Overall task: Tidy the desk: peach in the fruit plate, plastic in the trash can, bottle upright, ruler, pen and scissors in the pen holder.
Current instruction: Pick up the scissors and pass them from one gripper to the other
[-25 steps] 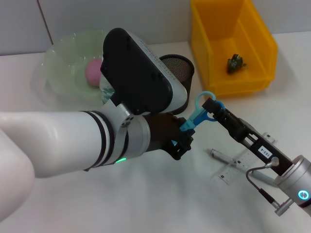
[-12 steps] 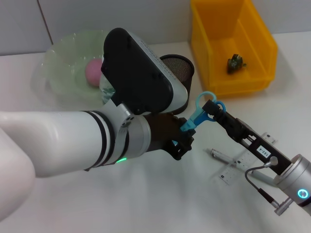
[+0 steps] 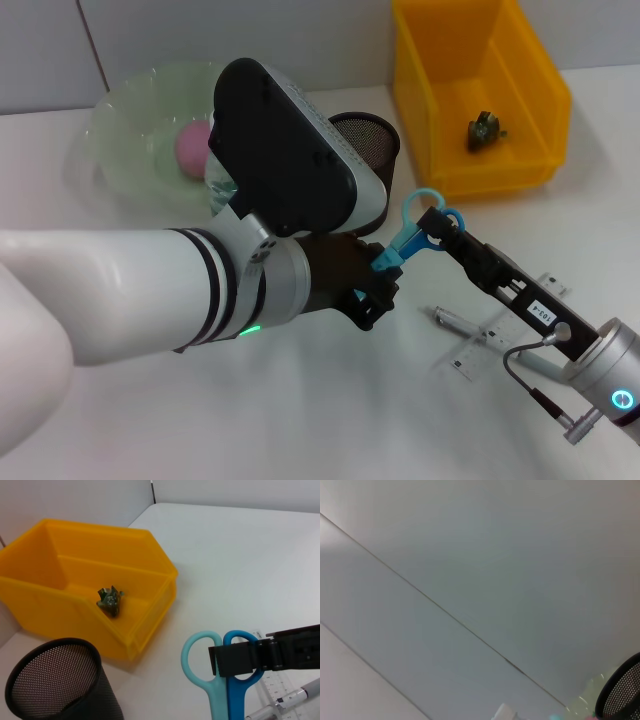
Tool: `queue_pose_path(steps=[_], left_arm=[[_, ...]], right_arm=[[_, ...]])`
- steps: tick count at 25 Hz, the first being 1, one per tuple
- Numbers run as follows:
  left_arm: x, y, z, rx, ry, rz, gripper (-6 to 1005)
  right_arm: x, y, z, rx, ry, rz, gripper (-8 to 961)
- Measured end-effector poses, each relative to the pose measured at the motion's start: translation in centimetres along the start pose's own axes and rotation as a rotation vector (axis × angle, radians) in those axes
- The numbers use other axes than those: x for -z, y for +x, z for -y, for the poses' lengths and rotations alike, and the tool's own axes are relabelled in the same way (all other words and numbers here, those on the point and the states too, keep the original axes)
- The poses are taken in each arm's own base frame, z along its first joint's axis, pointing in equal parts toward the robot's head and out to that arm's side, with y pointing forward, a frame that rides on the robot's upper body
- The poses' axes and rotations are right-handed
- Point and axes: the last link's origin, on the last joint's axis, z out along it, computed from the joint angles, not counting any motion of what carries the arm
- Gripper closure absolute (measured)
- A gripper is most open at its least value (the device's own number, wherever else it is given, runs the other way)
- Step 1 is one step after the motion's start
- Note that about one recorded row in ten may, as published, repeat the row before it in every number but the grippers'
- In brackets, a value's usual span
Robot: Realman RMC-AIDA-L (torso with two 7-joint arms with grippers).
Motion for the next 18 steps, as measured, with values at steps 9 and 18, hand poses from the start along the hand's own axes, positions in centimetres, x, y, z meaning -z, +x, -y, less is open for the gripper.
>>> queue_pose_path(steps=[9, 18], left_arm=[[-0.12, -0.10, -0.19, -0.015, -0.006, 0.005, 749], [-0.11, 0.03, -0.47, -0.031, -0.013, 0.001, 707]], right_arm=[[0.04, 0.06, -0.13, 0.010, -0.012, -0.008, 871], [0.10, 0.20, -0.28, 0.011, -0.021, -0.017, 871]])
